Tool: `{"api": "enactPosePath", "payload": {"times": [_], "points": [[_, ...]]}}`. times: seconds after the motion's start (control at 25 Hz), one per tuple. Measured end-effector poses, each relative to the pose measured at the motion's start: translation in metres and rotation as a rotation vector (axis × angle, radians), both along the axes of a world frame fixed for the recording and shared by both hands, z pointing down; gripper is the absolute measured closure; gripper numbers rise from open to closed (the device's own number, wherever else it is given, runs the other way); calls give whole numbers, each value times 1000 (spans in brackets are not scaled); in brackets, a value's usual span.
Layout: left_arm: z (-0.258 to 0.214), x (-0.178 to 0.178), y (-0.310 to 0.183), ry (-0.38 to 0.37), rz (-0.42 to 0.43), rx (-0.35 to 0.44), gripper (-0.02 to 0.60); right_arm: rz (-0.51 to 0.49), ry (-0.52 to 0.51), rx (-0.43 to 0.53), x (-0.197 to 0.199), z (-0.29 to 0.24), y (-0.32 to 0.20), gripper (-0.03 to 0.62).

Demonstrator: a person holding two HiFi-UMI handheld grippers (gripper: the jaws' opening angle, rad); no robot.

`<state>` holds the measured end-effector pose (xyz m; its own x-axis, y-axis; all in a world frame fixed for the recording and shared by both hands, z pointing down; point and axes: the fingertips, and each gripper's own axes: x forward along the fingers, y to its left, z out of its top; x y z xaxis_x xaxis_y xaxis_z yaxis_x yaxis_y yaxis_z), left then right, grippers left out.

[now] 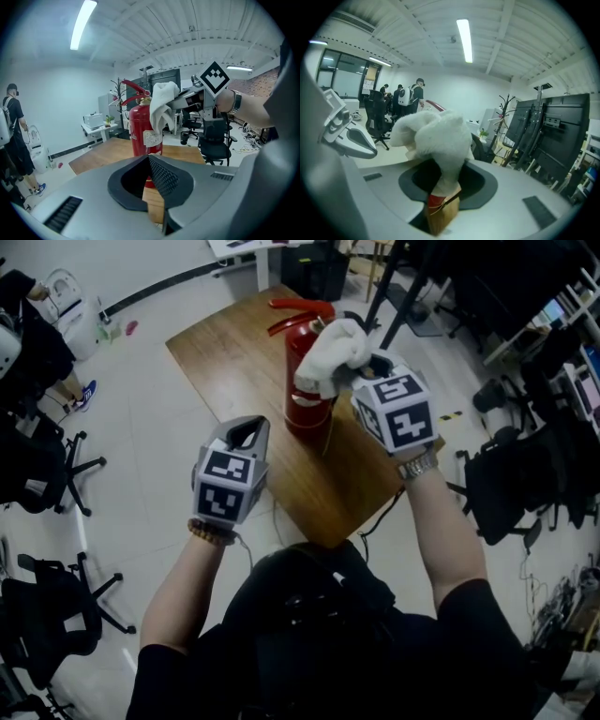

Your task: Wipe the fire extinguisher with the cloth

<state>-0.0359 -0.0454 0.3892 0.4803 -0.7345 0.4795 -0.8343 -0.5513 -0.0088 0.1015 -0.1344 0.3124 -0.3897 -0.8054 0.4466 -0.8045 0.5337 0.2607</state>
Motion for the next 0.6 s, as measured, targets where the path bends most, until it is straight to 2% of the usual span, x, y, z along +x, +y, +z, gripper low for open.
{"api": "enactPosePath", "payload": {"times": [0.36,0.6], "points": [[8,6,5,1,23,-16,581,40,-14,-116,12,54,14,479],[16,7,4,-15,-1,-41,581,26,-14,-193,12,100,10,479]]}}
